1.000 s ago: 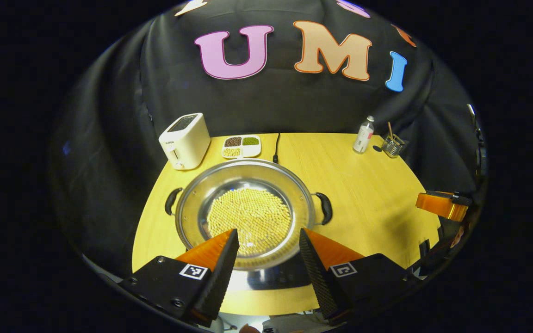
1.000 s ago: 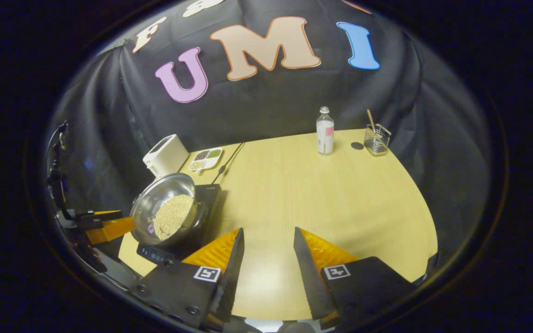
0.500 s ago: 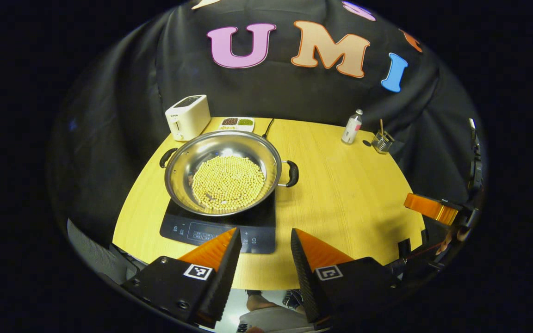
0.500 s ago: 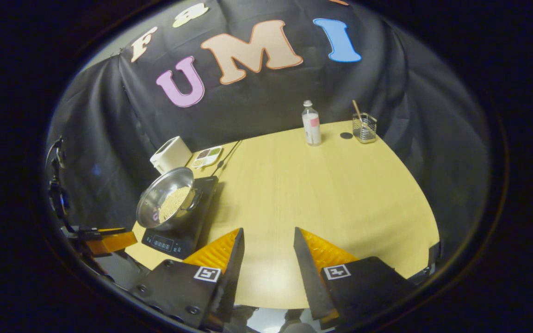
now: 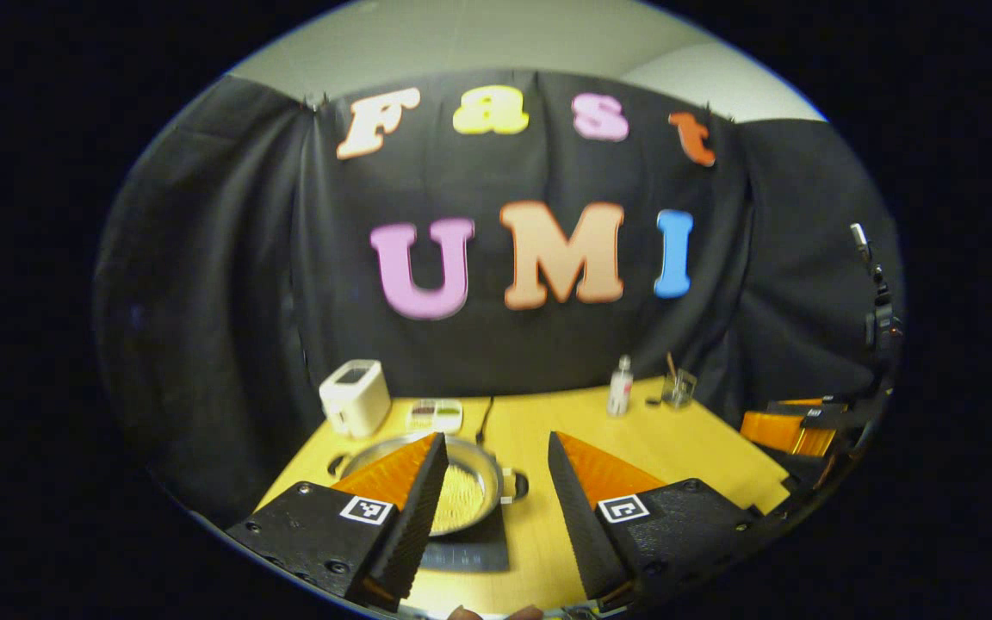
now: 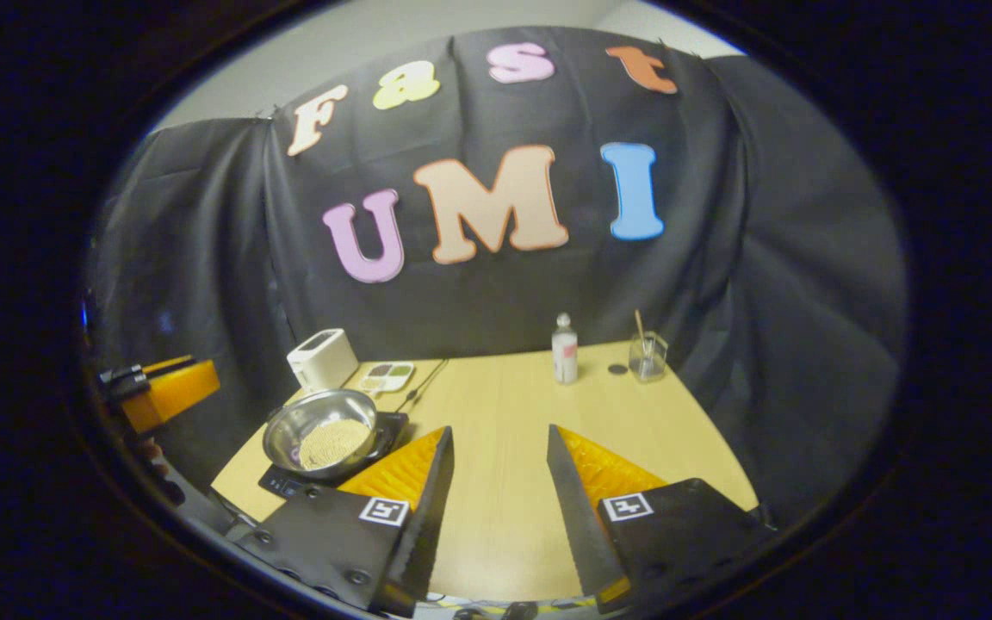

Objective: First push the handle of the pot to place it horizontally, then grasp the pot with both hands and set it on the induction cooktop.

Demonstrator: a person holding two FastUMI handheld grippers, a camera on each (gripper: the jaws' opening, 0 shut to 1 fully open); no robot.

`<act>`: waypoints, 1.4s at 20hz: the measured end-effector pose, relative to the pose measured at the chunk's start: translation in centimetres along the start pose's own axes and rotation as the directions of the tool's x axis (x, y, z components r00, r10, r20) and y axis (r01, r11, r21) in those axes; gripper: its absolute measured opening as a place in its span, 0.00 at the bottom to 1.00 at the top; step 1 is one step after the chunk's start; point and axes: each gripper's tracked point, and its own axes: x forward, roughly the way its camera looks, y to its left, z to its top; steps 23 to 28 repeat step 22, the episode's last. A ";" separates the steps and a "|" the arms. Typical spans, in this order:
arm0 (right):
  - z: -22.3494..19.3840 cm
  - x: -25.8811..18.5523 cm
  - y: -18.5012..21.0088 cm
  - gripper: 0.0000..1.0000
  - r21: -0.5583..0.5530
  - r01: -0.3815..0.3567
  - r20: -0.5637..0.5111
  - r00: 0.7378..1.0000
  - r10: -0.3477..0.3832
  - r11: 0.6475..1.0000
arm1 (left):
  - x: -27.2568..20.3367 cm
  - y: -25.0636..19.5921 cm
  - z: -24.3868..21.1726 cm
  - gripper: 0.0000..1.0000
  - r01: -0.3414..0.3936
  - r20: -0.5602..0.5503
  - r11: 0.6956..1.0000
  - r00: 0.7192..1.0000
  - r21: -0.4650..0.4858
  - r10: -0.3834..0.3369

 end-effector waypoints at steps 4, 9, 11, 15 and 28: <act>7.8 -3.5 2.0 0.99 -0.065 0.045 0.220 0.975 -0.029 0.997 | -2.9 0.1 5.5 1.00 -0.017 0.164 0.999 0.986 0.046 0.009; 10.8 -7.4 3.3 0.99 -0.126 0.074 0.363 0.931 -0.023 0.989 | -5.3 -0.4 7.3 0.99 0.042 0.197 0.996 0.980 -0.074 -0.026; 10.1 -7.4 3.7 0.99 -0.155 0.066 0.332 0.943 -0.011 0.986 | -5.3 0.0 7.3 0.99 0.044 0.193 0.997 0.981 -0.057 -0.032; 10.4 -7.5 3.0 0.99 -0.133 0.059 0.312 0.950 -0.015 0.989 | -5.3 -0.6 6.9 0.95 0.035 0.169 0.999 0.985 -0.011 -0.033; 10.7 -7.7 -0.5 0.99 -0.053 0.053 0.305 0.952 -0.034 0.997 | -5.0 -2.6 6.3 0.95 0.037 0.133 0.999 0.990 -0.009 -0.036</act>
